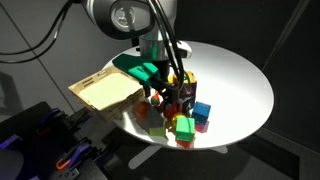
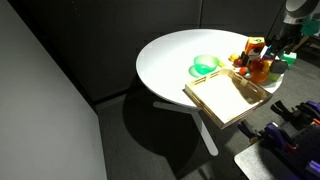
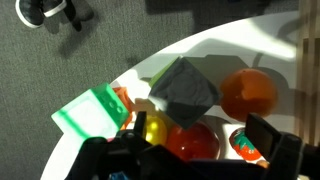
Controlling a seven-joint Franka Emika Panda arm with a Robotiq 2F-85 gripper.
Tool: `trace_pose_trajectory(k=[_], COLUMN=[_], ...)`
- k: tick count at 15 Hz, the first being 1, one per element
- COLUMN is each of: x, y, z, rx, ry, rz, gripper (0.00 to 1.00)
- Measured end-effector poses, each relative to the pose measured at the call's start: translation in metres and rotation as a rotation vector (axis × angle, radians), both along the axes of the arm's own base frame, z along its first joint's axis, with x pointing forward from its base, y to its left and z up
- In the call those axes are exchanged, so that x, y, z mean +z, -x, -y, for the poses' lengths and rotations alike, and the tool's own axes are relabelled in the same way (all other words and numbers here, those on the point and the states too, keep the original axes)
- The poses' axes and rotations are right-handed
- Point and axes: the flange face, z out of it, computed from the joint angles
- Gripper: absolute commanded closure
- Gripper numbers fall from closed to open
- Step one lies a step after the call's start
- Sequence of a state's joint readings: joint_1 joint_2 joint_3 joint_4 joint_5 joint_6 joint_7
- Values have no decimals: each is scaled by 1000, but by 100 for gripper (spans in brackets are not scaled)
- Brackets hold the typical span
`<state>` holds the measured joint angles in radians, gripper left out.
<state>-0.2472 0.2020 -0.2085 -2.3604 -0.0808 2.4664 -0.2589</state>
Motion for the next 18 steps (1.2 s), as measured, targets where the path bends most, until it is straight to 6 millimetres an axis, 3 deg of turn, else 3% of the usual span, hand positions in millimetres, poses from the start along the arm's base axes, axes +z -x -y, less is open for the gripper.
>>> trace_pose_trajectory(k=[8, 18], x=[9, 13], y=[0, 2], z=[3, 13], rx=[-25, -326], ry=[-1, 49], rz=[22, 130], gripper=[0, 0])
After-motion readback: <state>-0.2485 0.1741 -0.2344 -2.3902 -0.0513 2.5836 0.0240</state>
